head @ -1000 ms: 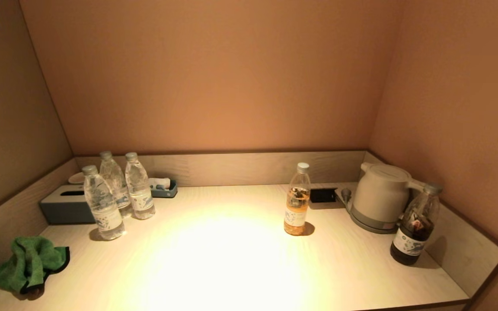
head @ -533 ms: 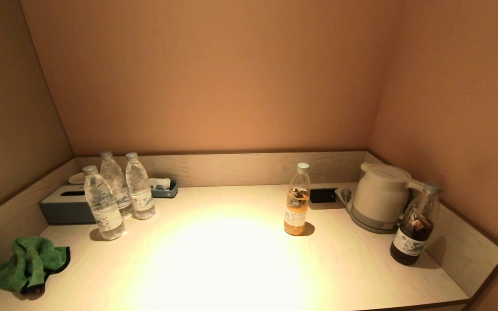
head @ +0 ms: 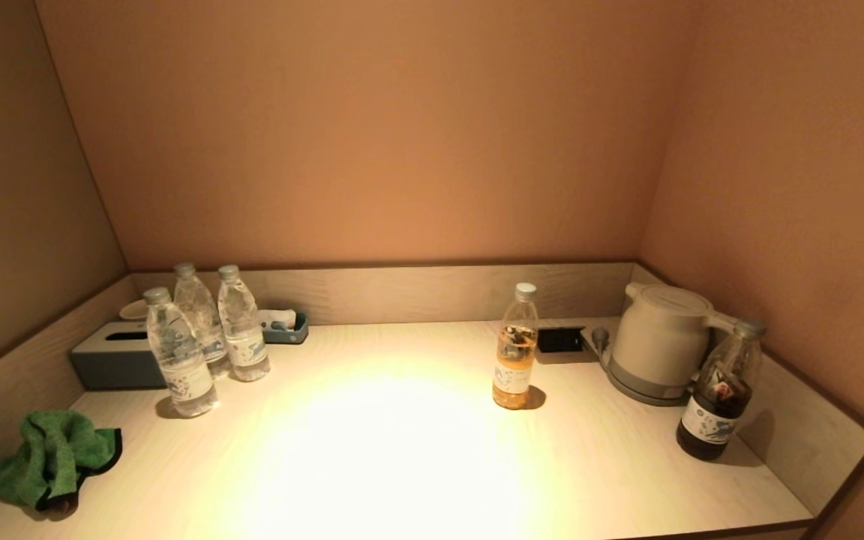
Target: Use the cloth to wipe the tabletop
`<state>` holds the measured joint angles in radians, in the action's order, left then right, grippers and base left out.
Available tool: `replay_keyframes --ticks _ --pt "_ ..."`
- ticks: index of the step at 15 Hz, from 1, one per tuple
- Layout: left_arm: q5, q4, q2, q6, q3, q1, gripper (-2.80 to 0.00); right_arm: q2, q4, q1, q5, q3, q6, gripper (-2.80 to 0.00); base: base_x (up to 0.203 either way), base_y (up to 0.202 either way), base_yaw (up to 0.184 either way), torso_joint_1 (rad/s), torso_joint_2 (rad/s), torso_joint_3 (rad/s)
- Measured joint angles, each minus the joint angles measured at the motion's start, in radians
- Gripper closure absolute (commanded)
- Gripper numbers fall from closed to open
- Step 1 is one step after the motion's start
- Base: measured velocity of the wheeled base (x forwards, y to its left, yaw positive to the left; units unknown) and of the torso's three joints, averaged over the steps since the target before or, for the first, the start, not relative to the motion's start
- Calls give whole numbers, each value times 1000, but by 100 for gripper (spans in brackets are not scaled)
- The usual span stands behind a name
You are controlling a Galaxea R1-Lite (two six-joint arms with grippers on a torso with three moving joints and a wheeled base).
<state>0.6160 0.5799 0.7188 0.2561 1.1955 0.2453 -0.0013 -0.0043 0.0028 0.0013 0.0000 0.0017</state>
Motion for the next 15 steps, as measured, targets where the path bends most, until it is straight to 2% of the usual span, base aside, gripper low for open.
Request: replay_keyframes --ticks 3,6,8,11,12,14,15 --pt "-59 1 -58 -4 -11 -1 0 0 0 0 0 0 0 0 0 0 0 0 0 0" --pt "-173 -2 -141 -11 -52 -3 0 0 0 0 0 0 0 0 0 0 0 0 0 0" --pt "-227 -14 -172 -35 -73 -3 0 0 0 0 0 0 0 0 0 0 0 0 0 0" --pt "-355 -87 -206 -119 -116 -30 0 0 0 0 0 0 0 0 0 0 0 0 0 0" --pt "-431 -129 -216 -127 -145 -45 0 0 0 0 0 0 0 0 0 0 0 0 0 0" --pt "-642 -231 -250 -129 -228 -90 0 0 0 0 0 0 0 0 0 0 0 0 0 0" --pt "-721 -270 -271 -128 -255 -116 0 0 0 0 0 0 0 0 0 0 0 0 0 0"
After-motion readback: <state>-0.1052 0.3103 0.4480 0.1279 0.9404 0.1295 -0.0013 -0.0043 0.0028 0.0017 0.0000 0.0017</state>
